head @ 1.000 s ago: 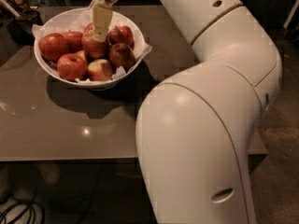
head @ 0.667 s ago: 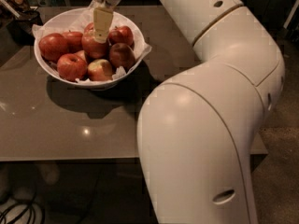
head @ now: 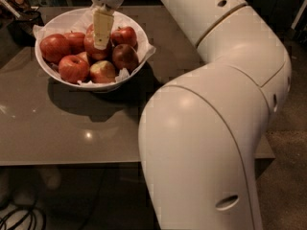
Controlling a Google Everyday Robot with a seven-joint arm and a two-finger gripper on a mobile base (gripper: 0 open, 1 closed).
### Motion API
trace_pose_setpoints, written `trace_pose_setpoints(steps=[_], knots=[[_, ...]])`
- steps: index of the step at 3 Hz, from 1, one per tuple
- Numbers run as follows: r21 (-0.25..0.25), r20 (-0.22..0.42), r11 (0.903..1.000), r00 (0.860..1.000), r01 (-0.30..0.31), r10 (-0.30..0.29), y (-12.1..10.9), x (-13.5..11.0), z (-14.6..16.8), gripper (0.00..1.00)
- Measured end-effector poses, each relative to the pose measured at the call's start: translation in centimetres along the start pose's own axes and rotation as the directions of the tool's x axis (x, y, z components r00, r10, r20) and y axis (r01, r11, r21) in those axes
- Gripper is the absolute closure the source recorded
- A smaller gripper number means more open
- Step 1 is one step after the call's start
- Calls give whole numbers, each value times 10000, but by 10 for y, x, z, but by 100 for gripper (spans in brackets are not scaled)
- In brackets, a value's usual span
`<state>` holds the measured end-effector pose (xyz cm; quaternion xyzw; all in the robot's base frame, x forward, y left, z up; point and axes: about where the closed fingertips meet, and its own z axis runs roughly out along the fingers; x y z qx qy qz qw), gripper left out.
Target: Pick apple from white bowl
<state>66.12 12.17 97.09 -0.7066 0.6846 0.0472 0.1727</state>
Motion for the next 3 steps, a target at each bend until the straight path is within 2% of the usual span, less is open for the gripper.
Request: trace_pose_setpoints(steps=[2, 3], knots=[[-151, 39, 9995, 9996, 281, -281, 1, -6, 7, 40], [-191, 74, 9991, 9992, 387, -386, 1, -8, 8, 36]])
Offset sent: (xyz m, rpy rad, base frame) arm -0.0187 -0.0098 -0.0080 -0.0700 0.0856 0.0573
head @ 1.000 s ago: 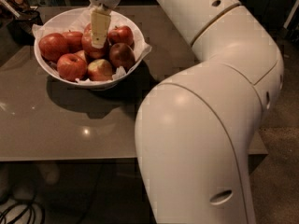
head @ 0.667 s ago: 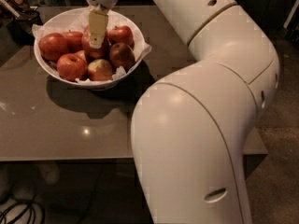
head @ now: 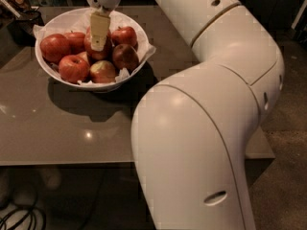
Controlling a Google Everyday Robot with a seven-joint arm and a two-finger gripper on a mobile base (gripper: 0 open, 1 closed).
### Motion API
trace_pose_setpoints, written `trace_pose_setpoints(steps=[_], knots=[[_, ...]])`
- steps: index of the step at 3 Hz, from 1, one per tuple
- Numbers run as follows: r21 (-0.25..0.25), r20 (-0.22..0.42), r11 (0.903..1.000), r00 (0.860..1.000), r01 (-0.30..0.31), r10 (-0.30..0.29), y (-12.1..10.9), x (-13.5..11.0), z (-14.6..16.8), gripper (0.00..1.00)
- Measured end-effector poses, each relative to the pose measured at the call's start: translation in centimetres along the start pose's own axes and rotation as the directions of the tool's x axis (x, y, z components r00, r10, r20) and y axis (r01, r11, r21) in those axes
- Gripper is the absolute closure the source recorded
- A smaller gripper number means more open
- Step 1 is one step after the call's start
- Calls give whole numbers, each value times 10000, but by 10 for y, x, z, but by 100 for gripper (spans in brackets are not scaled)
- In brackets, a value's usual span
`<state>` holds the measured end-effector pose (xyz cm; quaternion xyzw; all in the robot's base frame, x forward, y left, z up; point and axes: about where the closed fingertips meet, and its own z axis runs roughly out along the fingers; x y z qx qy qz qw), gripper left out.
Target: Pick apple from white bowl
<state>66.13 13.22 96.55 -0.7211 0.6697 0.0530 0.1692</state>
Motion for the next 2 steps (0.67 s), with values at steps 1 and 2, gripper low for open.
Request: trace_pose_setpoints(steps=[1, 2], knots=[[-7, 6, 10000, 10000, 34, -34, 0, 2, 0, 32], [-12, -1, 9999, 9999, 141, -141, -2, 3, 1, 31]])
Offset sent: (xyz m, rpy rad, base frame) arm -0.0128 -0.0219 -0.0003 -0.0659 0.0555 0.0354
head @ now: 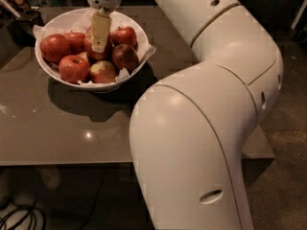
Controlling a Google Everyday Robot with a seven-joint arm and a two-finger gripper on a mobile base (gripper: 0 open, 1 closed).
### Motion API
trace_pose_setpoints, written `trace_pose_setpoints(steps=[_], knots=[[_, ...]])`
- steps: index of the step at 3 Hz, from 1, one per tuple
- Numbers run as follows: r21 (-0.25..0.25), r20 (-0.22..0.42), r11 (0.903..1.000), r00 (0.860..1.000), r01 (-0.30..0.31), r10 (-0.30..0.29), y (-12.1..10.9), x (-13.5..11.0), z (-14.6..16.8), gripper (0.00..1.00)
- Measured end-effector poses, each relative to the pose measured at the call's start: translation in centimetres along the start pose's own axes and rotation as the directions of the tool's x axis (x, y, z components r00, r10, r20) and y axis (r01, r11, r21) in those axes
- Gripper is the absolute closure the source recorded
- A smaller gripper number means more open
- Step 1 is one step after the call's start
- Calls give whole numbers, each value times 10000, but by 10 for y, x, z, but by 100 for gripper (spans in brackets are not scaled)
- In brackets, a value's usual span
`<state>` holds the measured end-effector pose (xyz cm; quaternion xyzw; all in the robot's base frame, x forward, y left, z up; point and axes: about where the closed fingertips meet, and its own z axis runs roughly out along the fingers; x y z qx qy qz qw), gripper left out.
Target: Pick apple from white bowl
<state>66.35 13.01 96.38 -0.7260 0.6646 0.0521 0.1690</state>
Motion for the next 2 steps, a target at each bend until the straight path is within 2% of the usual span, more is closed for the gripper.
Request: trace_pose_setpoints(steps=[2], knots=[[-174, -6, 9998, 9999, 113, -113, 0, 0, 8, 31]])
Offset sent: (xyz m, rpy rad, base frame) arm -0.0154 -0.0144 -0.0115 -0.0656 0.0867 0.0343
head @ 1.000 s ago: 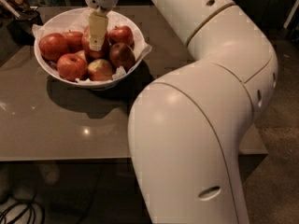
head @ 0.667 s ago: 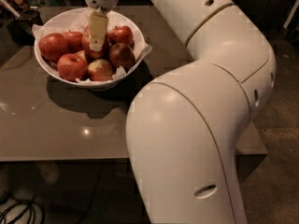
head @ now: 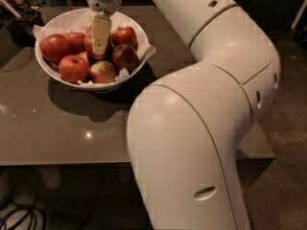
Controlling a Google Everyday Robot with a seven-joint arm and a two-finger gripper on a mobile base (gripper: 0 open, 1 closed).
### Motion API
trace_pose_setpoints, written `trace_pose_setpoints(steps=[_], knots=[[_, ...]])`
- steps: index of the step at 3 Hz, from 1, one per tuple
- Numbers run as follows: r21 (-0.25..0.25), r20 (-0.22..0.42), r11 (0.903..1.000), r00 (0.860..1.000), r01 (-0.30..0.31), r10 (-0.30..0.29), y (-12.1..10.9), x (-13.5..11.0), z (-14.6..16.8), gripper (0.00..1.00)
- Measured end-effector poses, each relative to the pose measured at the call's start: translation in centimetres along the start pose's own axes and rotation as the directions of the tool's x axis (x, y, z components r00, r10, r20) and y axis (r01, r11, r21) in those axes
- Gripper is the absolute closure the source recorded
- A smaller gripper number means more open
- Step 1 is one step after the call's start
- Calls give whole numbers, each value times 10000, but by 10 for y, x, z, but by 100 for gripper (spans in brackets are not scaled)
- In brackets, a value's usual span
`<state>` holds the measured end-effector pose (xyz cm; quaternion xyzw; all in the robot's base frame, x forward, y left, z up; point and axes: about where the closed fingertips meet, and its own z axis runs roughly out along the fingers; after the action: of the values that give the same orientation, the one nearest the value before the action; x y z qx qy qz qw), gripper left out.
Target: Pick apple from white bowl
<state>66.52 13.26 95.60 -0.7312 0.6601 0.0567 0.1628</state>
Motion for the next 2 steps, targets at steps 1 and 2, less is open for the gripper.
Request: trace_pose_setpoints(steps=[1, 2], knots=[[-125, -22, 9999, 10000, 4, -4, 0, 1, 6, 30], [-238, -48, 9997, 10000, 20, -21, 0, 1, 12, 26]])
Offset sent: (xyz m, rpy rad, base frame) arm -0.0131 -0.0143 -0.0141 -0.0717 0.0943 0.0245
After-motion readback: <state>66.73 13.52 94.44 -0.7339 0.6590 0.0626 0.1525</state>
